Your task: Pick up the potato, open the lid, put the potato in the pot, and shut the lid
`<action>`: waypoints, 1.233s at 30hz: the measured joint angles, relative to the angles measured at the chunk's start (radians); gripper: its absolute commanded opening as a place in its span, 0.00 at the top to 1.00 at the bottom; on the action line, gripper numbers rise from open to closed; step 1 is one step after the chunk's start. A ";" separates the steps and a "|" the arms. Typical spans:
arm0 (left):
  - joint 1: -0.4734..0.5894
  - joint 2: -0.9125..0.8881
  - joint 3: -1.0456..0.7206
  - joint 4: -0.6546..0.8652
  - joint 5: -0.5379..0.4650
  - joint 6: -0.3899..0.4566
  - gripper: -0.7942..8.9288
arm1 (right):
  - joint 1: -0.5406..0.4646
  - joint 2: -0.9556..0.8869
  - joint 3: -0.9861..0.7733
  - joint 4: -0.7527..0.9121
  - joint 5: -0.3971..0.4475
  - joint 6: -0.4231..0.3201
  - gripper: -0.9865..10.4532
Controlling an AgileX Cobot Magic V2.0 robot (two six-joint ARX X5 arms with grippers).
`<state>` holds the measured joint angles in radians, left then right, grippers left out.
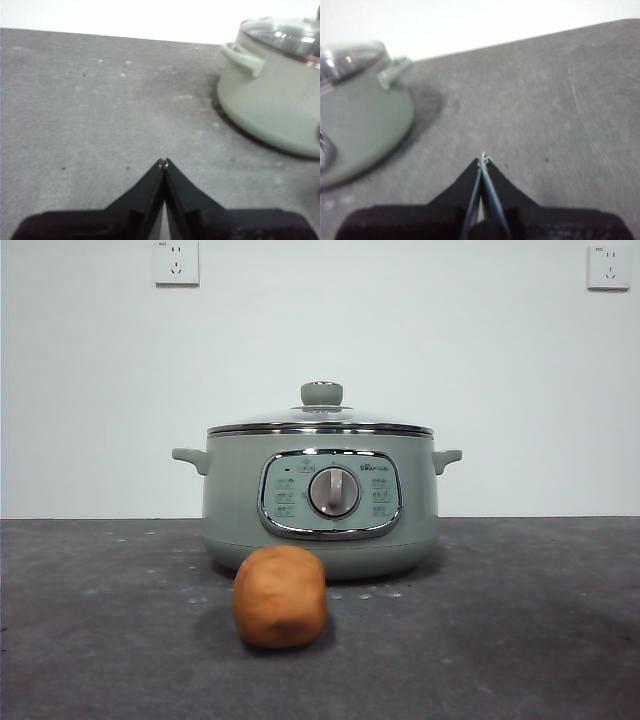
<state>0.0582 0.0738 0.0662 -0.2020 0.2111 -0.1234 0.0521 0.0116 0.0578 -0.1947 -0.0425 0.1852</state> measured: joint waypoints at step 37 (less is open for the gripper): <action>0.000 0.439 0.852 -0.575 0.212 0.071 0.92 | 0.000 0.623 0.946 -0.699 -0.256 -0.227 0.91</action>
<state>0.0582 0.5125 0.9180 -0.7773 0.4229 -0.0525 0.0521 0.6342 1.0039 -0.8936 -0.2985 -0.0422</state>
